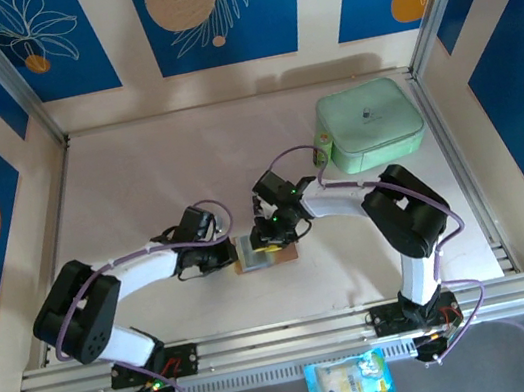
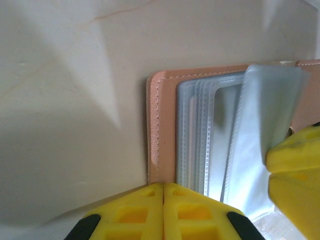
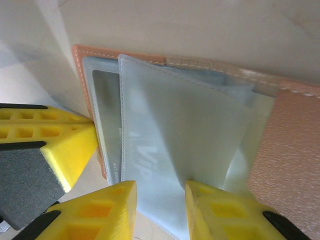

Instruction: Take the credit cards out of the card holder

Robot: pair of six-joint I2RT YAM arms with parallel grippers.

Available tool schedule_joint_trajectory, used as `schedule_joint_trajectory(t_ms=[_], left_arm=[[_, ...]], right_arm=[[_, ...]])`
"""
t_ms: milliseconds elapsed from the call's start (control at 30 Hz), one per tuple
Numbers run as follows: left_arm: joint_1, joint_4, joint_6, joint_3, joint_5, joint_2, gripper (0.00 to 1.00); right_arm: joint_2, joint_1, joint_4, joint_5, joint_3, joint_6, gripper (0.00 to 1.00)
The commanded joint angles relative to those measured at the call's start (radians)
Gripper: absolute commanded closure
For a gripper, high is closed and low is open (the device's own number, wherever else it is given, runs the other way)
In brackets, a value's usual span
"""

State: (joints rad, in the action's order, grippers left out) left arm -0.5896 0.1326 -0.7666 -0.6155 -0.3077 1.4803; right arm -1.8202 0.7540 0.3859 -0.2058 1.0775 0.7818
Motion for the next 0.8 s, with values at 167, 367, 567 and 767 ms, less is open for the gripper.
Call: schedule_joint_trajectory(t_ms=[167, 367, 567, 767], left_arm=[[-0.005, 0.105, 0.012, -0.047, 0.035, -0.066, 0.89], [-0.008, 0.048, -0.043, -0.059, -0.025, -0.106, 0.81], [-0.036, -0.01, -0.1, -0.073, -0.054, -0.082, 0.69], [-0.074, -0.115, -0.162, -0.083, -0.091, -0.007, 0.66]], right_arm=[[0.025, -0.018, 0.009, -0.015, -0.035, -0.022, 0.69], [0.04, -0.023, -0.011, -0.018, -0.06, -0.016, 0.74], [0.056, -0.03, -0.039, -0.038, -0.089, -0.012, 0.77], [0.061, -0.036, -0.069, -0.055, -0.112, -0.003, 0.78]])
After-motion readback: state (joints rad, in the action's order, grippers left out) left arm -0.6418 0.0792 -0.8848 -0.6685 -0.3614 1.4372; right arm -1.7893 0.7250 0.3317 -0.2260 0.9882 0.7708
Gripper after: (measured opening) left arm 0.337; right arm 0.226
